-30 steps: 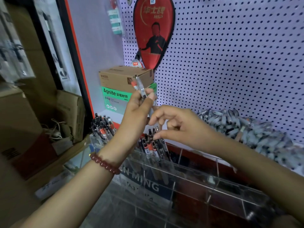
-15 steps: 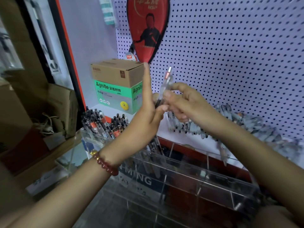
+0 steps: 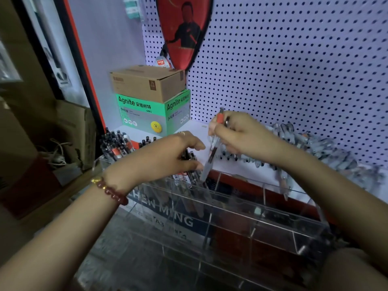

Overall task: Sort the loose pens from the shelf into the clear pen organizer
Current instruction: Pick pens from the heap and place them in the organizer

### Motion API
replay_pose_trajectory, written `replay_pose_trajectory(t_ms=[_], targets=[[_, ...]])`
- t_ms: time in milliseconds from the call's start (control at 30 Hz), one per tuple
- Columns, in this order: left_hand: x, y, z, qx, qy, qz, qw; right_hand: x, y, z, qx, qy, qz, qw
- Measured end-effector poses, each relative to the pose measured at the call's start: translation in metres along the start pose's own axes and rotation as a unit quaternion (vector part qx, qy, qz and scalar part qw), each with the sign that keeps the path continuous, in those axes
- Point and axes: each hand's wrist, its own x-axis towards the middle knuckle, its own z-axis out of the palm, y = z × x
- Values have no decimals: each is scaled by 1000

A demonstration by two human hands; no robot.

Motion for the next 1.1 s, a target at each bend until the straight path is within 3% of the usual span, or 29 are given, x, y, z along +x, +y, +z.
replay_pose_trajectory(t_ms=[267, 400, 600, 700, 967, 1100], targets=[[-5, -4, 7, 137, 4, 26, 990, 0, 9, 23, -97, -212, 11, 972], [-6, -3, 4, 183, -15, 17, 983, -5, 4, 22, -42, -273, 46, 960], [-2, -7, 6, 165, -1, 25, 986, -4, 6, 32, -139, -213, 25, 967], [-2, -7, 7, 147, 0, 25, 989, -4, 5, 34, -170, -223, 11, 960], [-3, -8, 8, 90, 33, 34, 995, -12, 7, 34, -81, -238, 35, 967], [-5, -6, 7, 116, 26, 31, 992, -13, 7, 34, -131, -233, 25, 963]])
